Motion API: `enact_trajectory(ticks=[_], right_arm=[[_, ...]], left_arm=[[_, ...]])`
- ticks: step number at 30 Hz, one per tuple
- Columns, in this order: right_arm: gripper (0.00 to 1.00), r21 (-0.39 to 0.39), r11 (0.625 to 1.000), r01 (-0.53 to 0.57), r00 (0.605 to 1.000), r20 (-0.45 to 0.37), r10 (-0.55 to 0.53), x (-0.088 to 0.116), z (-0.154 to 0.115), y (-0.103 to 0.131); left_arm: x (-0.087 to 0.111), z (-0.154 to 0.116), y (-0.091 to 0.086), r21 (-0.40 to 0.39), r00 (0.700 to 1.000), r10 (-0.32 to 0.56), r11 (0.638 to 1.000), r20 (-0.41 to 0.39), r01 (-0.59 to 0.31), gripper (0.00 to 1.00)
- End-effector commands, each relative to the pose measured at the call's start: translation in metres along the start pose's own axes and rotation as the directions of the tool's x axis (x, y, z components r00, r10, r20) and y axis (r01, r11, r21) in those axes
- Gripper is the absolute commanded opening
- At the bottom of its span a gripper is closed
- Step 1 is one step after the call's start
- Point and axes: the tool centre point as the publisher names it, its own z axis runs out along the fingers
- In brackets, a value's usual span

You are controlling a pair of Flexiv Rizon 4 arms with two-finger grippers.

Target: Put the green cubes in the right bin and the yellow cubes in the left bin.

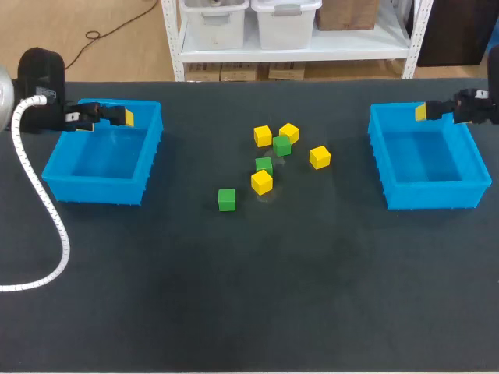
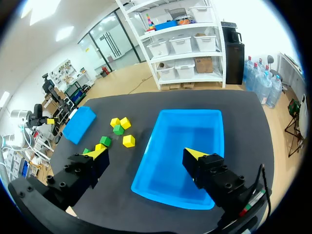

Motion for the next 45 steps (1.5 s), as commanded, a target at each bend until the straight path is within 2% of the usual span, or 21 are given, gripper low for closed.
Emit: enact_trajectory(ticks=[1,27,32,36,41,45], right_arm=[[1.0,-0.005,1.0,0.001,1.0,-0.001,-0.001,0.0,0.001,-0.001],[1.0,-0.005,1.0,0.001,1.0,-0.001,-0.001,0.0,0.001,-0.001],[1.0,-0.001,0.989,0.147,0.987,-0.059,-0.147,-0.014,0.027,0.036],[1.0,-0.071,0.963,0.261,0.96,-0.083,-0.266,-0.023,0.05,0.075],[1.0,-0.159,0.892,0.424,0.888,-0.121,-0.444,-0.02,0.081,0.125],[1.0,-0.226,0.835,0.501,0.823,-0.172,-0.541,-0.007,0.103,0.152]], left_arm=[[0.001,0.0,0.002,0.009,1.0,0.002,1.0,0.007,-0.002,1.0],[0.001,0.0,0.002,0.009,1.0,0.002,1.0,0.007,-0.002,1.0],[0.001,0.0,0.002,0.009,1.0,0.002,1.0,0.007,-0.002,1.0],[0.001,0.0,0.002,0.009,1.0,0.002,1.0,0.007,-0.002,1.0],[0.001,0.0,0.002,0.009,1.0,0.002,1.0,0.007,-0.002,1.0],[0.001,0.0,0.002,0.009,1.0,0.002,1.0,0.007,-0.002,1.0]])
